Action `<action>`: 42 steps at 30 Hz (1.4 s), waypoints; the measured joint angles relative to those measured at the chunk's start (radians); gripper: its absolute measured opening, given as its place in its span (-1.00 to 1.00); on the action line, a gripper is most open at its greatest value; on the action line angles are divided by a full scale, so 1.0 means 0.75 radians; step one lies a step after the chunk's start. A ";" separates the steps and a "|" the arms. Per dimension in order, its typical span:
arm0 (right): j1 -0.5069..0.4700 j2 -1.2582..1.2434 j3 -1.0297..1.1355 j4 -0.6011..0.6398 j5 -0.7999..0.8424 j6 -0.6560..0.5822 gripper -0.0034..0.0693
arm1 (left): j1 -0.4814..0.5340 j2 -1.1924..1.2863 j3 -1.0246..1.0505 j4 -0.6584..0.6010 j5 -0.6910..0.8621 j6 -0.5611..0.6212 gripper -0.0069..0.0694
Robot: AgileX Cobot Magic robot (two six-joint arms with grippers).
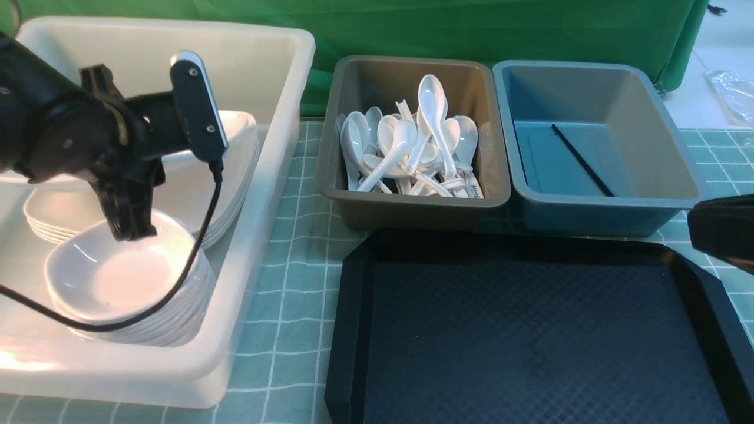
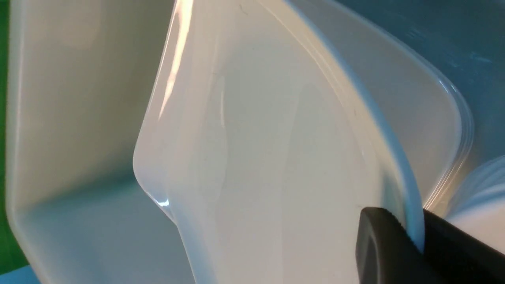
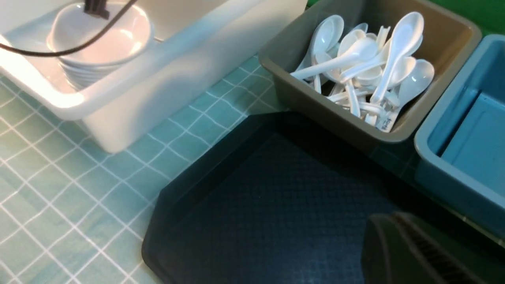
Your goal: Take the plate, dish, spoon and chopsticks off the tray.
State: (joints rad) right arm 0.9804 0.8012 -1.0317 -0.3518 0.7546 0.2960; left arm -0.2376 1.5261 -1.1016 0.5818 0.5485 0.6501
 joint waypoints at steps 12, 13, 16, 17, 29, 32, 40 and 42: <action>0.000 -0.006 0.000 0.102 0.001 -0.044 -0.85 | 0.000 0.057 -0.009 -0.011 -0.016 -0.006 -0.18; 0.000 -0.006 0.000 0.114 0.001 -0.056 -0.85 | 0.000 0.057 -0.009 -0.019 -0.016 -0.006 -0.09; 0.000 -0.006 0.000 0.163 0.001 -0.087 -0.85 | 0.000 0.057 -0.011 -0.052 -0.019 -0.009 0.09; 0.000 -0.006 0.000 0.178 0.001 -0.102 -0.85 | 0.000 0.056 -0.011 -0.069 -0.019 -0.010 0.15; 0.000 -0.006 0.000 0.253 0.001 -0.168 -0.85 | 0.000 -0.188 -0.011 -0.532 0.030 -0.016 0.72; 0.000 -0.006 0.000 0.253 0.003 -0.171 -0.84 | 0.000 -0.343 -0.011 -0.708 0.029 -0.099 0.53; 0.000 -0.006 0.003 0.253 0.038 -0.159 -0.84 | 0.000 -0.980 0.172 -1.168 -0.059 -0.145 -0.69; 0.000 -0.006 0.011 0.252 0.035 -0.153 -0.84 | 0.000 -1.159 0.312 -1.296 -0.154 -0.065 -0.77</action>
State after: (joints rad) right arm 0.9804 0.7969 -1.0236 -0.1632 0.7810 0.1816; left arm -0.2376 0.6571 -0.8673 -0.3900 0.4326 0.6015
